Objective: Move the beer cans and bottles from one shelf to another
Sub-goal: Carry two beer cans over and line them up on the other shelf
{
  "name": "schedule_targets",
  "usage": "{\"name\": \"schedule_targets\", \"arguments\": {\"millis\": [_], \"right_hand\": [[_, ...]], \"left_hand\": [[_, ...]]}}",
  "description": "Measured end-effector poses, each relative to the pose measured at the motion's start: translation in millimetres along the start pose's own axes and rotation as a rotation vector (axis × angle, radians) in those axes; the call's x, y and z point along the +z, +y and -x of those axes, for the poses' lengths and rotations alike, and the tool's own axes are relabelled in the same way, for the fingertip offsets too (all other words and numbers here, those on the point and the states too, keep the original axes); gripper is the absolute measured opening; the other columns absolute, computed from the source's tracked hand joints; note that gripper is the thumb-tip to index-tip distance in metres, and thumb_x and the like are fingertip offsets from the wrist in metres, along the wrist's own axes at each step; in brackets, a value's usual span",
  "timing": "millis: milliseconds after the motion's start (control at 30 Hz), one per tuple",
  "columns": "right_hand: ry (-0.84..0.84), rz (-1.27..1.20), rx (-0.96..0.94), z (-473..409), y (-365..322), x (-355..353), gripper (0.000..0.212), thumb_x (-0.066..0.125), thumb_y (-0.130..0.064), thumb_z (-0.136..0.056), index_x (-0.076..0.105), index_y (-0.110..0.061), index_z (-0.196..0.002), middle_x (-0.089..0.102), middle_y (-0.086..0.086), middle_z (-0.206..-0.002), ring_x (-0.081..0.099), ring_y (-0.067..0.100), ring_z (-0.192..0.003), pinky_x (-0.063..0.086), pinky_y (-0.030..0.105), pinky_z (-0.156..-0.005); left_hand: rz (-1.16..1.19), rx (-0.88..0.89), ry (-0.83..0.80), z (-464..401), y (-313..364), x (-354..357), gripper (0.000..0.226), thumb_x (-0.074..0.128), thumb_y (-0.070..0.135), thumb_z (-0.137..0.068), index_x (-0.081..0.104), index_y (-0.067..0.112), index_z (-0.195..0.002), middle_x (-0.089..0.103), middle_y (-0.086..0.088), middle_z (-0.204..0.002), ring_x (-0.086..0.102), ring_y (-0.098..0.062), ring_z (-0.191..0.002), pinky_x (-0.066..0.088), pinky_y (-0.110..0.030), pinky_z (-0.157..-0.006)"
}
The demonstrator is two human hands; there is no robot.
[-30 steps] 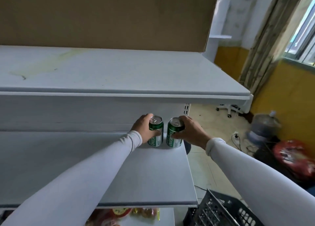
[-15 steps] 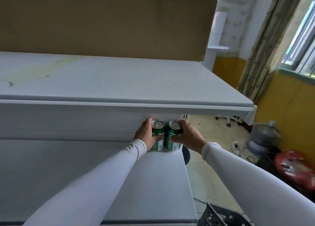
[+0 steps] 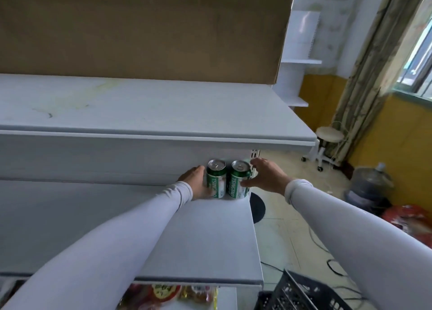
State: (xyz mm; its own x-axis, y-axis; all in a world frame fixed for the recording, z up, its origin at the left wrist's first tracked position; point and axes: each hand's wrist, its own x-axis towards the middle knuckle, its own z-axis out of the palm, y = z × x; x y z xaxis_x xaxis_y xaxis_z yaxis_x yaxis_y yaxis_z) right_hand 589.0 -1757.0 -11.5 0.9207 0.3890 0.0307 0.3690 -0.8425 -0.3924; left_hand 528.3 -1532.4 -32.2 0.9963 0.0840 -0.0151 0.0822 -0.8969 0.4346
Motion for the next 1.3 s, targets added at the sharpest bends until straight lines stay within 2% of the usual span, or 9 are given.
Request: {"name": "schedule_targets", "arguments": {"millis": [67,200,367,467,633,800,1000,1233,1300], "right_hand": [[-0.016,0.037,-0.025,6.2,-4.6,-8.5,0.062,0.080,-0.050,-0.071,0.062,-0.016,-0.119,0.065,0.003,-0.114,0.061,0.023,-0.101,0.052,0.038,-0.086],[-0.031,0.072,-0.097,19.1,-25.8,-24.2,0.058,0.079,-0.044,-0.074,0.059,-0.018,-0.122,0.064,0.006,-0.118,0.060,0.026,-0.105,0.050,0.034,-0.086],[-0.186,0.064,-0.204,15.5,-78.1,-23.7,0.064,0.069,-0.046,-0.087,0.045,-0.025,-0.142,0.060,0.006,-0.133,0.059,0.026,-0.115,0.045,0.030,-0.091],[-0.257,0.052,-0.314,1.9,-130.4,-3.7,0.080,0.069,-0.054,-0.083,0.036,-0.025,-0.149,0.047,0.001,-0.149,0.049,0.022,-0.132,0.038,0.034,-0.108],[-0.296,0.101,-0.559,-2.0,-240.6,49.7,0.075,0.074,-0.054,-0.078,0.047,-0.021,-0.140,0.055,0.001,-0.137,0.055,0.021,-0.122,0.044,0.033,-0.102],[-0.377,0.116,-0.749,6.3,-362.8,106.1,0.075,0.072,-0.054,-0.079,0.046,-0.021,-0.141,0.054,-0.001,-0.139,0.053,0.019,-0.124,0.042,0.035,-0.106],[-0.381,0.136,-0.895,1.9,-540.2,155.1,0.076,0.073,-0.051,-0.080,0.044,-0.019,-0.143,0.052,0.002,-0.139,0.052,0.019,-0.124,0.041,0.030,-0.103],[-0.379,0.115,-1.050,24.2,-724.5,215.7,0.073,0.072,-0.050,-0.083,0.046,-0.016,-0.141,0.055,0.004,-0.137,0.054,0.020,-0.121,0.043,0.031,-0.101],[-0.415,0.163,-1.080,28.2,-761.9,232.6,0.073,0.070,-0.051,-0.084,0.045,-0.016,-0.142,0.055,0.004,-0.137,0.054,0.020,-0.121,0.043,0.032,-0.101]], "left_hand": [[-0.046,0.014,-0.051,7.8,0.2,-7.5,0.067,0.078,0.043,-0.070,0.049,0.010,-0.120,0.057,-0.013,-0.126,0.056,-0.030,-0.112,0.046,-0.034,-0.091],[-0.181,0.065,-0.073,26.7,4.0,-22.1,0.067,0.073,0.044,-0.075,0.047,0.012,-0.128,0.054,-0.012,-0.131,0.054,-0.030,-0.118,0.045,-0.034,-0.095],[-0.284,0.024,-0.052,63.5,-22.0,-52.3,0.068,0.066,0.049,-0.080,0.045,0.012,-0.133,0.050,-0.010,-0.135,0.050,-0.030,-0.123,0.043,-0.039,-0.101],[-0.245,-0.107,-0.020,99.6,-65.9,-79.0,0.068,0.066,0.046,-0.081,0.044,0.012,-0.135,0.050,-0.010,-0.137,0.049,-0.028,-0.125,0.041,-0.035,-0.102],[-0.123,-0.384,0.034,177.4,-148.5,-124.4,0.070,0.067,0.049,-0.081,0.040,0.019,-0.138,0.051,-0.001,-0.137,0.052,-0.022,-0.121,0.042,-0.031,-0.101],[-0.083,-0.547,0.134,254.9,-236.2,-162.9,0.068,0.069,0.050,-0.078,0.044,0.022,-0.135,0.056,0.002,-0.130,0.056,-0.020,-0.115,0.044,-0.029,-0.097],[-0.136,-0.656,0.166,338.7,-357.5,-226.8,0.068,0.065,0.050,-0.080,0.042,0.021,-0.137,0.053,0.000,-0.134,0.054,-0.022,-0.119,0.046,-0.032,-0.097],[-0.198,-0.717,0.204,429.4,-481.1,-307.1,0.041,0.063,0.051,-0.078,0.052,0.024,-0.106,0.063,-0.001,-0.111,0.060,-0.024,-0.094,0.049,-0.031,-0.073],[-0.192,-0.744,0.217,450.0,-508.8,-321.0,0.042,0.063,0.049,-0.080,0.053,0.023,-0.111,0.062,-0.001,-0.112,0.060,-0.024,-0.096,0.047,-0.030,-0.073]]}}
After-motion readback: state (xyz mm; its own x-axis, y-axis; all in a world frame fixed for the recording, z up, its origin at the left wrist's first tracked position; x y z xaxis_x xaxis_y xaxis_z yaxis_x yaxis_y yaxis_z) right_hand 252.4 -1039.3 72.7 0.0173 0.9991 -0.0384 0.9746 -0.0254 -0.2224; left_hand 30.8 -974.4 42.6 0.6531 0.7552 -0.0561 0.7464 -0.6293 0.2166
